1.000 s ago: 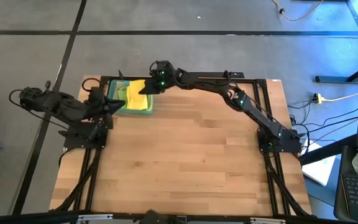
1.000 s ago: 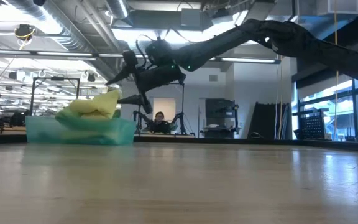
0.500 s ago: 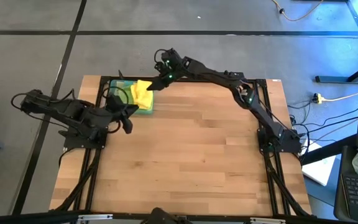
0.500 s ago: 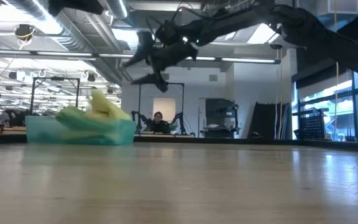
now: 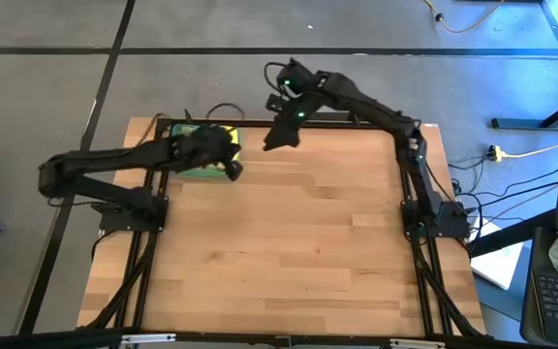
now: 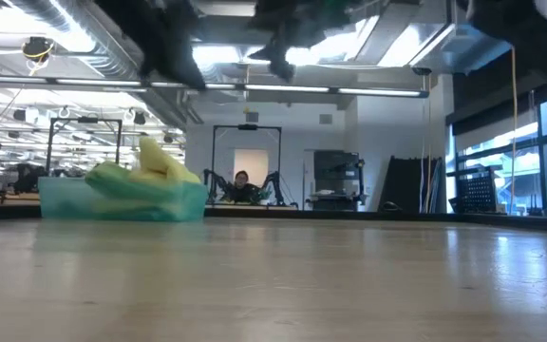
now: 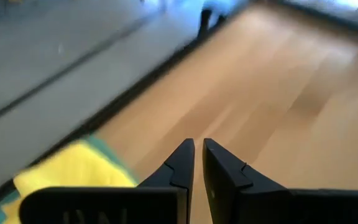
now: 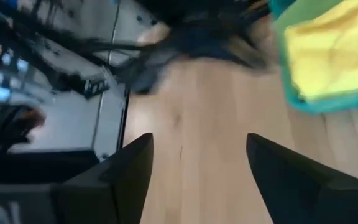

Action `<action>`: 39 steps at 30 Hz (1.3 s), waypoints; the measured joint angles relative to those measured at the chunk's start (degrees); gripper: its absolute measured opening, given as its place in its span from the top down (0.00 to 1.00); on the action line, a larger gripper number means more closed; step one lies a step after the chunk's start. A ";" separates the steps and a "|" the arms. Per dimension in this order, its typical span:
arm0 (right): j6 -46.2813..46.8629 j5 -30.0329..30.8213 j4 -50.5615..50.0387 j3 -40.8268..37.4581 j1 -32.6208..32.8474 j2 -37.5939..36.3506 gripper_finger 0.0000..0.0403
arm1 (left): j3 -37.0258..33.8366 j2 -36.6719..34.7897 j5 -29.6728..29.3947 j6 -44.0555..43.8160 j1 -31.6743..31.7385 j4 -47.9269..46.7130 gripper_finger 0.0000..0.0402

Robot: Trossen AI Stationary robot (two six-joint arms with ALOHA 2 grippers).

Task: Fold microfiber towels
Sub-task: Return to Home Position

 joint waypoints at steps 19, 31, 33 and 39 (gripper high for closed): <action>-12.62 12.25 -9.65 -1.53 -1.80 -6.75 0.36 | -0.48 10.42 4.08 -5.72 9.48 -15.81 0.94; -9.05 12.18 -7.86 -1.66 -2.10 -6.73 0.36 | -9.96 7.02 6.31 -10.76 11.52 -15.83 0.94; -9.05 12.18 -7.86 -1.66 -2.10 -6.73 0.36 | -8.22 5.13 4.67 -9.24 11.52 -14.95 0.94; -7.66 12.12 -7.78 -1.66 -2.10 -6.69 0.36 | -3.03 -1.39 -1.06 -2.31 13.14 -15.08 0.94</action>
